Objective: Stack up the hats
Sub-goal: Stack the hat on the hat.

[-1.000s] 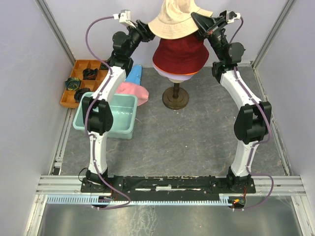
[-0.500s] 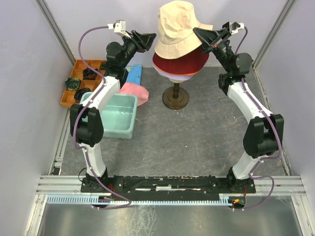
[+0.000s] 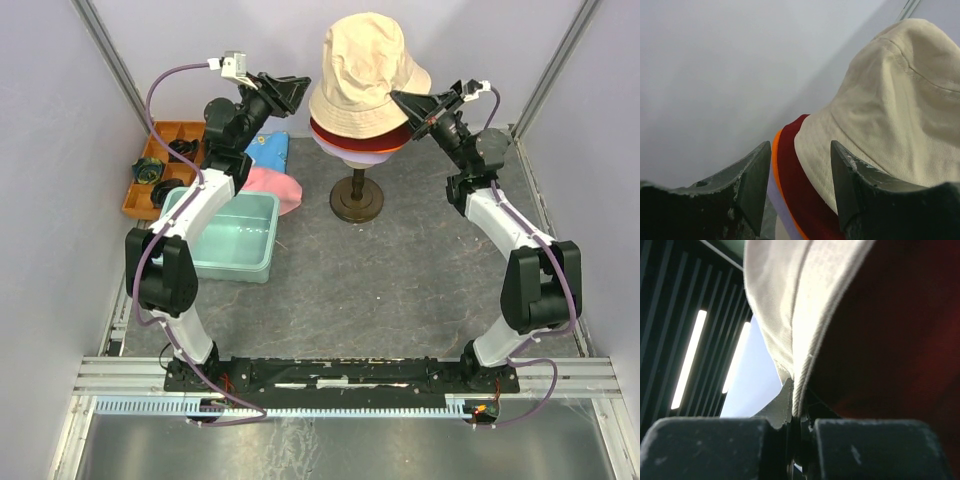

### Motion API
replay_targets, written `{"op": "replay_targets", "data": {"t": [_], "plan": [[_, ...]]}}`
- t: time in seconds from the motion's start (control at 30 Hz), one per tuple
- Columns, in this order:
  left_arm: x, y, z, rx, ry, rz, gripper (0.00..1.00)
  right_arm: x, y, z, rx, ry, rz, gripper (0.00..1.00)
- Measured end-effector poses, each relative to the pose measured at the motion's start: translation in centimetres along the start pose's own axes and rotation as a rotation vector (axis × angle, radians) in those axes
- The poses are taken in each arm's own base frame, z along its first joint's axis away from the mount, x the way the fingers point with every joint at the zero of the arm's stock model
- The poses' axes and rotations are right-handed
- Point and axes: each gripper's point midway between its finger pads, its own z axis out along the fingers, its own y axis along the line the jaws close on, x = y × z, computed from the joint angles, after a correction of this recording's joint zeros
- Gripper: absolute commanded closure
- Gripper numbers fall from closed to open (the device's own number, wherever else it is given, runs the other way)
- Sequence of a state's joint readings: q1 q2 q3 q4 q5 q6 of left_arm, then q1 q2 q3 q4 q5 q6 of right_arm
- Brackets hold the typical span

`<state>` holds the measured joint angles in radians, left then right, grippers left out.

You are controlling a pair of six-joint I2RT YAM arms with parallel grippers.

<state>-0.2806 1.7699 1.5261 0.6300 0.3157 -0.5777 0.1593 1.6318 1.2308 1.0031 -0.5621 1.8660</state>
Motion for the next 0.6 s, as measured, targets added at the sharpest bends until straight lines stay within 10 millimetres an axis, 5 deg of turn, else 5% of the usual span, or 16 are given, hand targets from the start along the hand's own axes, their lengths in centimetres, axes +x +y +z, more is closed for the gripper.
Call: {"op": "replay_targets", "data": {"t": [0.2,0.6], "plan": [[0.5,0.2,-0.2,-0.005,0.012,-0.004,0.43,-0.2,-1.7,-1.2,0.045,-0.014,0.006,0.68],[0.9,0.2,-0.3,-0.005,0.032,-0.01,0.43,-1.4,0.7,-3.9,0.053,-0.024,-0.088,0.54]]}}
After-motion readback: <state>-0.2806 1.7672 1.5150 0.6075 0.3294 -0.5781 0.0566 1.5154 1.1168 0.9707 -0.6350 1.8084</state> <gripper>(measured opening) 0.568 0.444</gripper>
